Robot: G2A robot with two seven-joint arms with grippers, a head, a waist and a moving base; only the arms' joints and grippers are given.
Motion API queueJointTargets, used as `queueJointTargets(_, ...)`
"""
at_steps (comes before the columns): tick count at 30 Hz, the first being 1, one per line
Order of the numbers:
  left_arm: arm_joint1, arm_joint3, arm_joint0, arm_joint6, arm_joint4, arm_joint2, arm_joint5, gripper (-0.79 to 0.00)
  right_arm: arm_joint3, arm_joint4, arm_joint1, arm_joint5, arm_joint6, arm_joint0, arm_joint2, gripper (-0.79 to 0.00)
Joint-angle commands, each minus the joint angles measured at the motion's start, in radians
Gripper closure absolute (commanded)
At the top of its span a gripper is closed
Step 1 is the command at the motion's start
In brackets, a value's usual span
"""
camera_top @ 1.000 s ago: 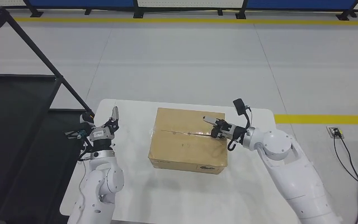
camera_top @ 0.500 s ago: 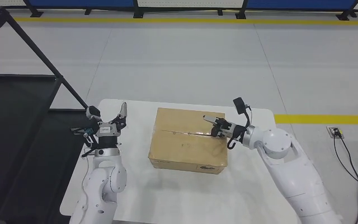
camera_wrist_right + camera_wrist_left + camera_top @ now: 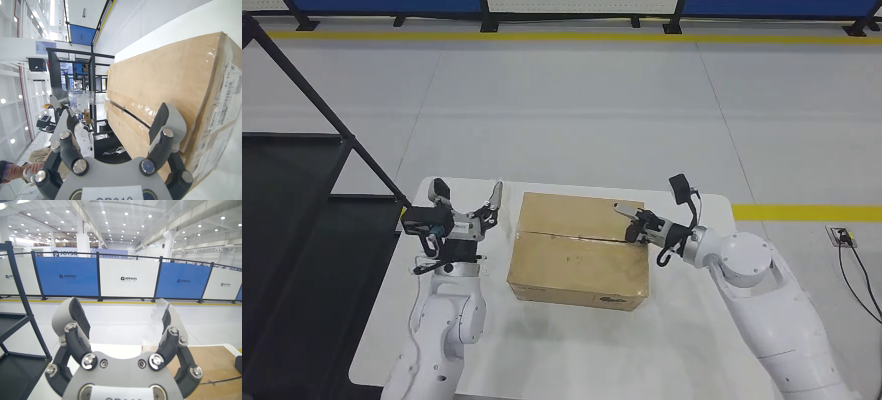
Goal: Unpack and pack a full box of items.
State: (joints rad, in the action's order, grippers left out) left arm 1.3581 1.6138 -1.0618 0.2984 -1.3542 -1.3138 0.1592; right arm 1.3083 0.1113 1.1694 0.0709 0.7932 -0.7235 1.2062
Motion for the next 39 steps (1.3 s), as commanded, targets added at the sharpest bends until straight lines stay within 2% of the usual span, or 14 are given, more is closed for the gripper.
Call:
queueJointTargets(1,0.000,-0.003,0.004,-0.002,-0.028,0.010,-0.013,-0.785,0.008,0.002,-0.003,-0.002,-0.002,-0.009,0.011,-0.785)
queueJointTargets(16,0.015,-0.045,0.033,-0.036,-0.202,0.137,-0.048,-0.785,0.054,0.015,-0.021,-0.014,-0.009,-0.075,0.078,-0.785)
queueJointTargets(39,0.044,-0.112,0.086,-0.091,-0.310,0.247,-0.076,-0.785,0.066,0.052,-0.041,-0.050,-0.015,-0.146,0.150,-0.785)
